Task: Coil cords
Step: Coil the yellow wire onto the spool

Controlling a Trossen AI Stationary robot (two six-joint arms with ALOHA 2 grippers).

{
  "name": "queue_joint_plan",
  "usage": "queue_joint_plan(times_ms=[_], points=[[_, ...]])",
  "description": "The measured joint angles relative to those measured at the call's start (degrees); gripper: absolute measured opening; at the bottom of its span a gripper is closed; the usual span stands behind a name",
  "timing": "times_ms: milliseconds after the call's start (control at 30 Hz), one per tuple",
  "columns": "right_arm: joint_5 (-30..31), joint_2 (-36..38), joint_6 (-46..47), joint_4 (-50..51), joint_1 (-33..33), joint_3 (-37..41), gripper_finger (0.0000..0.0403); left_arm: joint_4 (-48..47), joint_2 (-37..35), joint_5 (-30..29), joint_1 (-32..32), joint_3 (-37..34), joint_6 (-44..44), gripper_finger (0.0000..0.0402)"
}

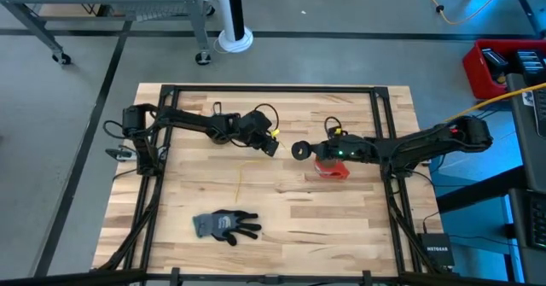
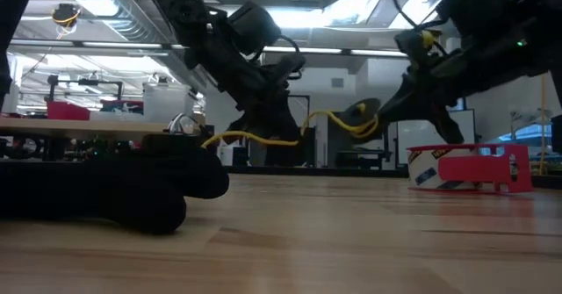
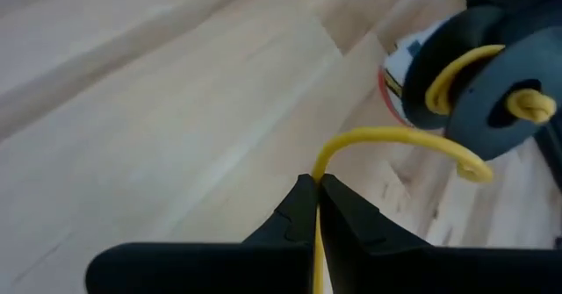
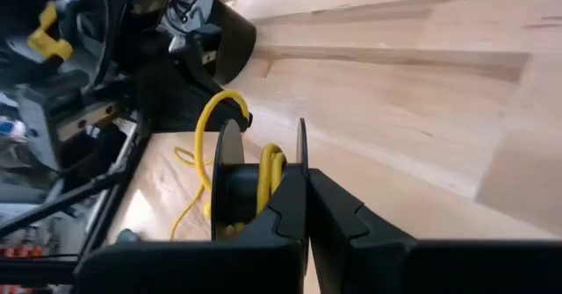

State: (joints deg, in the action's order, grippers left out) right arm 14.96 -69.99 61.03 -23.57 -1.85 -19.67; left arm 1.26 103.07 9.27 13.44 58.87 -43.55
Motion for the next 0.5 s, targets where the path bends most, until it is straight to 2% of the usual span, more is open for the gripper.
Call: queue_joint_plan(times_ms=[267, 500], points=[[-0.04, -4.43, -7.83, 11.62, 0.00, -9.44, 0.0005, -8.38, 0.00, 0.71, 2.75, 0.00, 0.01, 0.0000], [0.00, -4.97, -10.79, 17.28, 0.02, -13.85, 0.0005, -9.18, 0.00, 0.82, 5.22, 0.02, 0.24, 0.0000]])
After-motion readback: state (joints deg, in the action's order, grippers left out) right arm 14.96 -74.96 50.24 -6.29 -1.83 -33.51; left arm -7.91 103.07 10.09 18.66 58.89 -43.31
